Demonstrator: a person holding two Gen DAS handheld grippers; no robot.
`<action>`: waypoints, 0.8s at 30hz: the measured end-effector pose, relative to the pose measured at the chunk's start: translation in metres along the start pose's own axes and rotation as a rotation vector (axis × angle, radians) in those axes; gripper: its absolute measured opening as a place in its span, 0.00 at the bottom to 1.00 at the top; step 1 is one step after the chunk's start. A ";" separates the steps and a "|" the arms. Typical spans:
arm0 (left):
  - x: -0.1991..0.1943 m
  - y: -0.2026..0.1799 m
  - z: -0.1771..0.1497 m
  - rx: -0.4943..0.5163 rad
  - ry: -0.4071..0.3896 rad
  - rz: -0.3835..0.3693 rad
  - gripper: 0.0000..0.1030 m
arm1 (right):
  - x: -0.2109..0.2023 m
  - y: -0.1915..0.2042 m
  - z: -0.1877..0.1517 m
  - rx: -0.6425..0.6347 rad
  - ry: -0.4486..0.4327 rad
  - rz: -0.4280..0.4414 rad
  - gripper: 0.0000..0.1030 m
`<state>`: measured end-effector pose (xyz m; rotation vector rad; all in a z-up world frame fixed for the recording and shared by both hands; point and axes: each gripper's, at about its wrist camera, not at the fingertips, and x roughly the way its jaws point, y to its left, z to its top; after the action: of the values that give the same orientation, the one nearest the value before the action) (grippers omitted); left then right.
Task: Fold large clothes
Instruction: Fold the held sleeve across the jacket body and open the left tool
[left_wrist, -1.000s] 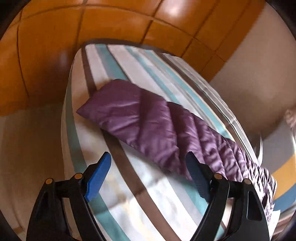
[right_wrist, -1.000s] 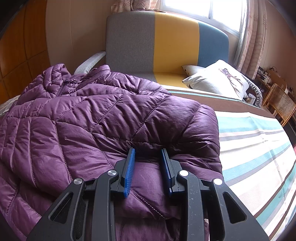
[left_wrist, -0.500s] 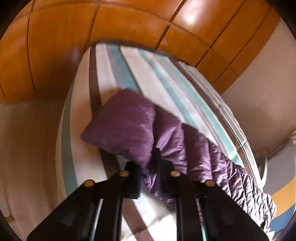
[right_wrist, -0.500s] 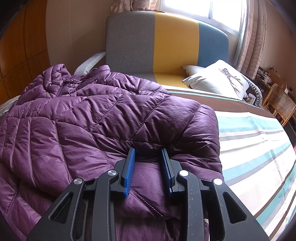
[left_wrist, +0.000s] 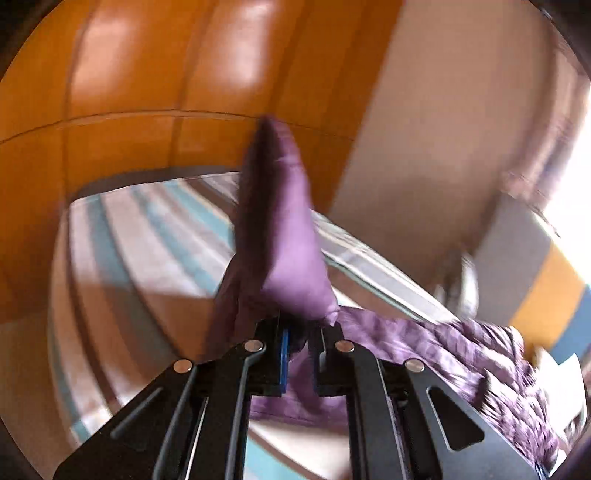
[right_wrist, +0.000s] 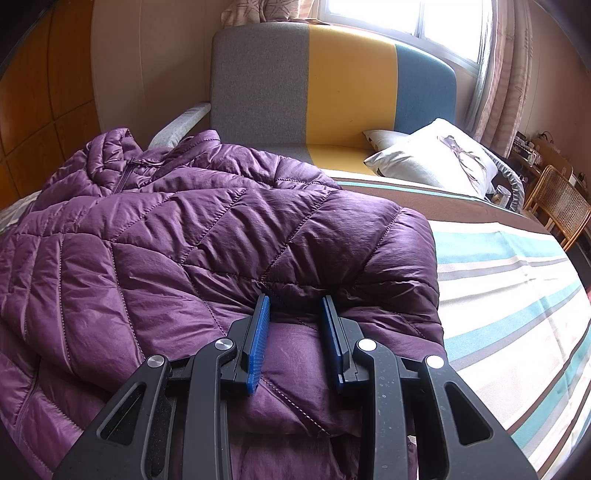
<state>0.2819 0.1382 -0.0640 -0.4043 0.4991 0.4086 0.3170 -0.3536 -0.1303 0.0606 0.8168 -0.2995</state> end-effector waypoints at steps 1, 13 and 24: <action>-0.001 -0.012 -0.003 0.028 0.003 -0.020 0.07 | 0.000 0.000 0.000 0.000 0.000 0.000 0.28; -0.021 -0.142 -0.054 0.327 0.079 -0.227 0.06 | 0.000 0.000 0.001 0.001 -0.001 -0.001 0.28; -0.052 -0.225 -0.109 0.435 0.143 -0.388 0.06 | 0.001 0.001 0.001 0.004 -0.001 0.000 0.28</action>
<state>0.3047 -0.1163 -0.0639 -0.1023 0.6160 -0.1077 0.3182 -0.3534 -0.1301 0.0639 0.8151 -0.3010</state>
